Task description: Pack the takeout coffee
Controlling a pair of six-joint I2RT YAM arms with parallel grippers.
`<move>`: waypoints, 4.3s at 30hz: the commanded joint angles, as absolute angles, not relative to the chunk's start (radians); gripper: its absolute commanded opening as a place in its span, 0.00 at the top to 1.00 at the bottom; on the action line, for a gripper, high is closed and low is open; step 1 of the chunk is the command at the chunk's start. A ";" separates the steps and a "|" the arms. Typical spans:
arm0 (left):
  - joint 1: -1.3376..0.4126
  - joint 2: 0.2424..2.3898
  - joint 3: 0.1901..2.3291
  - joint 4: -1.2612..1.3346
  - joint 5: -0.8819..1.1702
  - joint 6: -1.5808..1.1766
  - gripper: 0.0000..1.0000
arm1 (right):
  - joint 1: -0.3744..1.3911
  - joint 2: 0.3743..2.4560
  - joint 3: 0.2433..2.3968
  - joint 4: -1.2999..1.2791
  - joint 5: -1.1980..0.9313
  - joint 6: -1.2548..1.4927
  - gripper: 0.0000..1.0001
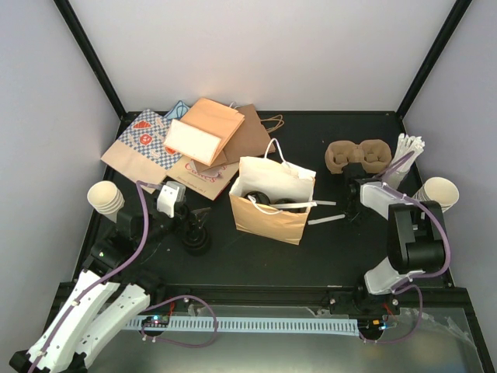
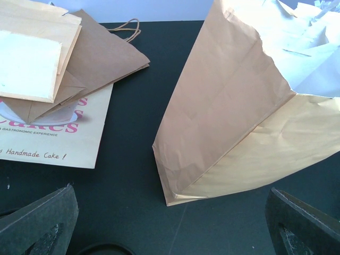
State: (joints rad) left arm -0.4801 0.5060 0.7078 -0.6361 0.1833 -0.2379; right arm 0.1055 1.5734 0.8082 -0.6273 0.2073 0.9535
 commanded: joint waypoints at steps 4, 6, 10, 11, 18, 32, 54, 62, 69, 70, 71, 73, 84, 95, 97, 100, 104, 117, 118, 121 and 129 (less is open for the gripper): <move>-0.483 0.513 0.713 -0.621 0.183 -0.228 0.01 | 0.110 1.623 0.836 -0.621 0.250 0.962 0.75; -0.483 0.513 0.714 -0.621 0.182 -0.227 0.01 | 0.109 1.603 0.835 -0.632 0.253 0.959 0.86; -0.483 0.512 0.713 -0.621 0.183 -0.227 0.01 | 0.110 1.519 0.841 -0.673 0.274 0.958 0.98; -0.483 0.511 0.713 -0.621 0.182 -0.228 0.01 | 0.110 1.490 0.844 -0.684 0.280 0.956 0.98; -0.483 0.512 0.714 -0.621 0.184 -0.228 0.01 | 0.112 1.267 0.889 -0.759 0.278 0.882 0.98; -0.483 0.505 0.713 -0.621 0.181 -0.228 0.01 | 0.133 0.883 1.102 -0.689 -0.010 0.570 0.93; -0.483 0.510 0.714 -0.624 0.172 -0.230 0.01 | 0.227 0.851 1.297 -0.238 -0.648 0.494 0.92; -0.483 0.510 0.715 -0.623 0.171 -0.230 0.01 | 0.347 0.859 1.261 -0.128 -0.704 0.400 0.89; -0.483 0.511 0.715 -0.624 0.173 -0.230 0.01 | 0.432 0.914 1.210 -0.082 -0.628 0.287 0.97; -0.483 0.509 0.715 -0.624 0.172 -0.231 0.01 | 0.436 0.921 1.201 -0.076 -0.602 0.280 0.99; -0.483 0.507 0.715 -0.623 0.172 -0.230 0.01 | 0.438 0.931 1.190 -0.065 -0.582 0.277 0.99; -0.483 0.506 0.715 -0.624 0.170 -0.230 0.01 | 0.443 0.944 1.164 -0.039 -0.565 0.276 0.99; -0.483 0.504 0.714 -0.624 0.168 -0.230 0.01 | 0.522 0.928 0.993 0.054 -0.496 0.171 0.44; -0.483 0.496 0.713 -0.624 0.167 -0.230 0.01 | 0.520 0.780 0.915 -0.075 -0.205 0.099 0.05; -0.483 0.493 0.712 -0.624 0.166 -0.232 0.01 | 0.521 0.736 0.889 -0.082 -0.176 0.111 0.02; -0.483 0.495 0.713 -0.623 0.168 -0.231 0.01 | 0.521 0.678 0.839 -0.086 -0.169 0.173 0.00; -0.483 0.501 0.713 -0.622 0.172 -0.230 0.01 | 0.521 0.625 0.799 -0.139 -0.216 0.242 0.00; -0.483 0.503 0.713 -0.621 0.179 -0.229 0.01 | 0.521 0.425 0.600 -0.212 -0.203 0.421 0.00; -0.482 0.502 0.713 -0.621 0.179 -0.230 0.01 | 0.520 0.408 0.585 -0.215 -0.201 0.430 0.00; -0.483 0.501 0.713 -0.621 0.179 -0.229 0.01 | 0.520 0.359 0.539 -0.223 -0.190 0.461 0.00; -0.483 0.511 0.712 -0.621 0.183 -0.228 0.01 | 0.520 0.208 0.388 -0.180 -0.166 0.538 0.01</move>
